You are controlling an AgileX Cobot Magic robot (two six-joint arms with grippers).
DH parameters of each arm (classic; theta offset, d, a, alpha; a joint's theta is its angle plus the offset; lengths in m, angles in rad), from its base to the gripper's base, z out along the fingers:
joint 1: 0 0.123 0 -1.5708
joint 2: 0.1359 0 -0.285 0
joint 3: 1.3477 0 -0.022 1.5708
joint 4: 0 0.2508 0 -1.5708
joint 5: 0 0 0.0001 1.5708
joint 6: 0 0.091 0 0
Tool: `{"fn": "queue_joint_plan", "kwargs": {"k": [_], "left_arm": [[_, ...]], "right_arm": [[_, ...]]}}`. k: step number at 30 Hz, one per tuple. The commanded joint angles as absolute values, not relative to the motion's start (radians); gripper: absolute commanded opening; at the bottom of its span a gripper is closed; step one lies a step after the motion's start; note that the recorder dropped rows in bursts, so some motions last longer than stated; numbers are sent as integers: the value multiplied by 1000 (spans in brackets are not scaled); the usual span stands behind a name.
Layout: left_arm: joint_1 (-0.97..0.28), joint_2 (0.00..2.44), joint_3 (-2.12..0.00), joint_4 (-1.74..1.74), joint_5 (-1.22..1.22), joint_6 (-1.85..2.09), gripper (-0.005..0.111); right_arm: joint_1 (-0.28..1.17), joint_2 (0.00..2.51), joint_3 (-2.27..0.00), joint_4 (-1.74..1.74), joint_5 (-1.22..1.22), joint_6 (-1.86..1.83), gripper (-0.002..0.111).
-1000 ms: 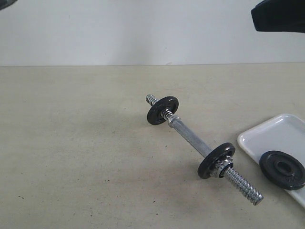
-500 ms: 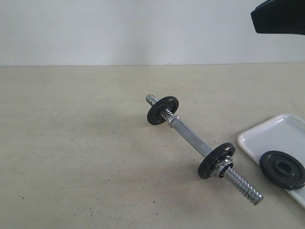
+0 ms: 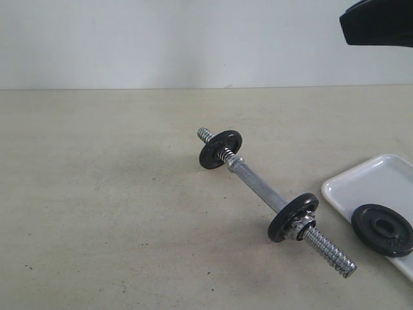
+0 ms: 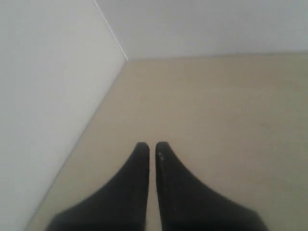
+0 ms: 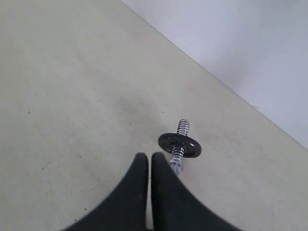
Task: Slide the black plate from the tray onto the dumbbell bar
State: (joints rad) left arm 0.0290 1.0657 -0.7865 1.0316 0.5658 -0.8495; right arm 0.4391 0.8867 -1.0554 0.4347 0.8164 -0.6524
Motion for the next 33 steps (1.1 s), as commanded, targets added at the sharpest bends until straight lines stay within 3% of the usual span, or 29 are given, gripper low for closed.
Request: {"fn": "queue_joint_plan", "kwargs": {"k": [1, 7, 11, 26, 33], "left_arm": [[26, 1065, -792, 606, 621, -496, 4], [24, 1065, -792, -121, 647, 251, 4], [-49, 1065, -792, -639, 649, 755, 4], [-550, 1463, -792, -767, 181, 768, 4], [-637, 1557, -896, -767, 167, 768, 4]], "right_arm": [[440, 882, -1060, 440, 801, -663, 0], [440, 882, -1060, 440, 808, -663, 0], [440, 882, -1060, 445, 876, -665, 0], [440, 882, -1059, 508, 976, -690, 0], [440, 882, -1059, 510, 976, -690, 0]]}}
